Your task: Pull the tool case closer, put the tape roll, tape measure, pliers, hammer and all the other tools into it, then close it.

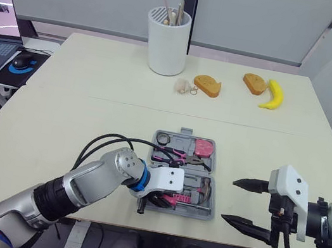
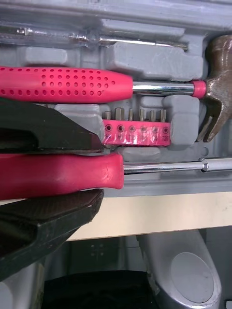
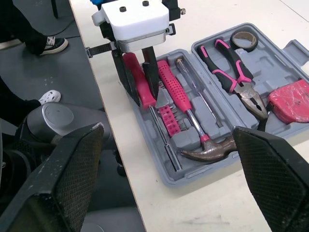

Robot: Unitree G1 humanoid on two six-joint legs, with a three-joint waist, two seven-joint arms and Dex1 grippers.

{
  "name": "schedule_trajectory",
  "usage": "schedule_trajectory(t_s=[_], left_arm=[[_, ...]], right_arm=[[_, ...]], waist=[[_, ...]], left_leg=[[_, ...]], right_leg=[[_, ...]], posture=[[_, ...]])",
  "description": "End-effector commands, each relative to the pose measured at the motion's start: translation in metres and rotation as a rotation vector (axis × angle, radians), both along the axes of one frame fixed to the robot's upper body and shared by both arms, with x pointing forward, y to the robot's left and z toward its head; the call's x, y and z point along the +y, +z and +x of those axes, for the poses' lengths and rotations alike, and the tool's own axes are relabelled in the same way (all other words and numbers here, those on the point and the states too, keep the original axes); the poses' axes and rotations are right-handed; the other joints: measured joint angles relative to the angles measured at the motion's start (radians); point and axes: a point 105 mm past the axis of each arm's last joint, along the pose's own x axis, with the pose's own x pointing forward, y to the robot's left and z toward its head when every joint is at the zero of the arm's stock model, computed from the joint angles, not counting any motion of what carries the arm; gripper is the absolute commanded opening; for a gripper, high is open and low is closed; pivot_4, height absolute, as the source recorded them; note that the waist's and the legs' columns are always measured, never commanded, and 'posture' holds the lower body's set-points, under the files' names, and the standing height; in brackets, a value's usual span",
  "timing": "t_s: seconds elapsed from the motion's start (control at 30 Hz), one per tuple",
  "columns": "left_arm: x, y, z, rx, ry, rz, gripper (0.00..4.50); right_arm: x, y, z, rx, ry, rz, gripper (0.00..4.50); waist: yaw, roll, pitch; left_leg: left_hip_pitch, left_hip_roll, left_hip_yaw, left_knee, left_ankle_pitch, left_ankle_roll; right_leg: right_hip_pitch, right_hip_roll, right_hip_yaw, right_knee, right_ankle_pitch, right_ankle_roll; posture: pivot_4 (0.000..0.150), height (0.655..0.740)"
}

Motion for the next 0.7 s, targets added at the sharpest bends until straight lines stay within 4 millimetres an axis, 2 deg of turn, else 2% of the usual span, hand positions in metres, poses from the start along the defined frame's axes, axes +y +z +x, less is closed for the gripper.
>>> schedule_trajectory(t_s=[0.03,0.7], left_arm=[[-0.004,-0.001,0.001,-0.016,-0.003,0.008,0.74],[-0.01,-0.013,0.002,-0.016,0.003,0.048,0.74]], right_arm=[[0.005,0.011,0.0,-0.057,0.016,0.012,4.5],[0.002,0.012,-0.004,-0.056,-0.008,-0.002,4.5]], waist=[[0.0,0.0,0.0],[0.002,0.0,0.0]], left_leg=[[0.0,0.0,0.0,0.0,0.0,0.0],[0.0,0.0,0.0,0.0,0.0,0.0]], right_leg=[[0.0,0.0,0.0,0.0,0.0,0.0],[0.001,0.0,0.0,0.0,0.0,0.0]], posture=[[0.15,0.74],[0.15,0.74]])
